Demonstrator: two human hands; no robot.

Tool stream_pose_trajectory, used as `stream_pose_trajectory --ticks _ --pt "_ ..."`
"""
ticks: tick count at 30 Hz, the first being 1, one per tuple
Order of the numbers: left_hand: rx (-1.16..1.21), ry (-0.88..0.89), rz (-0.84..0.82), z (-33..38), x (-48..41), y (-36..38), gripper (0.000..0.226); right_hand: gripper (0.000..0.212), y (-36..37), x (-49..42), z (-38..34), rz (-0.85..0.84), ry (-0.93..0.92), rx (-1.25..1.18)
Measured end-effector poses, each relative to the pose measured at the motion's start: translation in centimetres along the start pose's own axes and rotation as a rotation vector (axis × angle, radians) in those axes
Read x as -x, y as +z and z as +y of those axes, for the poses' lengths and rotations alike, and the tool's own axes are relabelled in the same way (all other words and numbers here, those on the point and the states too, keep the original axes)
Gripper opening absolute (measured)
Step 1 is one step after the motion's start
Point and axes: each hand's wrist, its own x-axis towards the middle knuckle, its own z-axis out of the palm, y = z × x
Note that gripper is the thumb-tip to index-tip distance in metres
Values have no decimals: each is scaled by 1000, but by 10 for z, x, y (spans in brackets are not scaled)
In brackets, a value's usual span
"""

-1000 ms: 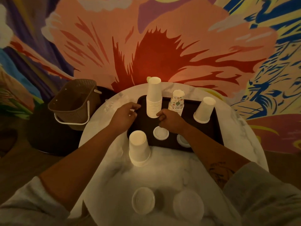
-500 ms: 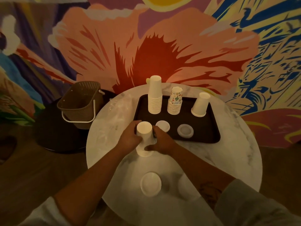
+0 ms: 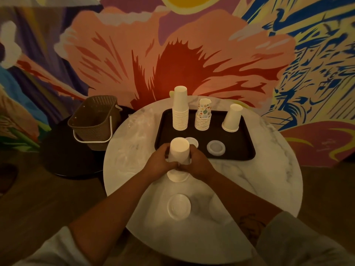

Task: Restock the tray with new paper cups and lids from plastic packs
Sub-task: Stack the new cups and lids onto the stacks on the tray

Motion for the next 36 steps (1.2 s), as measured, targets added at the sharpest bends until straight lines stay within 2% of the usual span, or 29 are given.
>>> stream_pose_trajectory --ticks 14,26,32,36 --pt "-6 204 -55 93 -45 17 62 72 -105 -8 -7 152 -16 -6" --pt "23 315 -66 192 -153 85 62 72 -244 -68 31 292 -53 31" --pt "52 292 -35 208 -217 111 64 69 -277 -122 58 355 -101 96" --pt "70 240 -14 199 -250 124 65 69 -278 -156 81 325 -87 91"
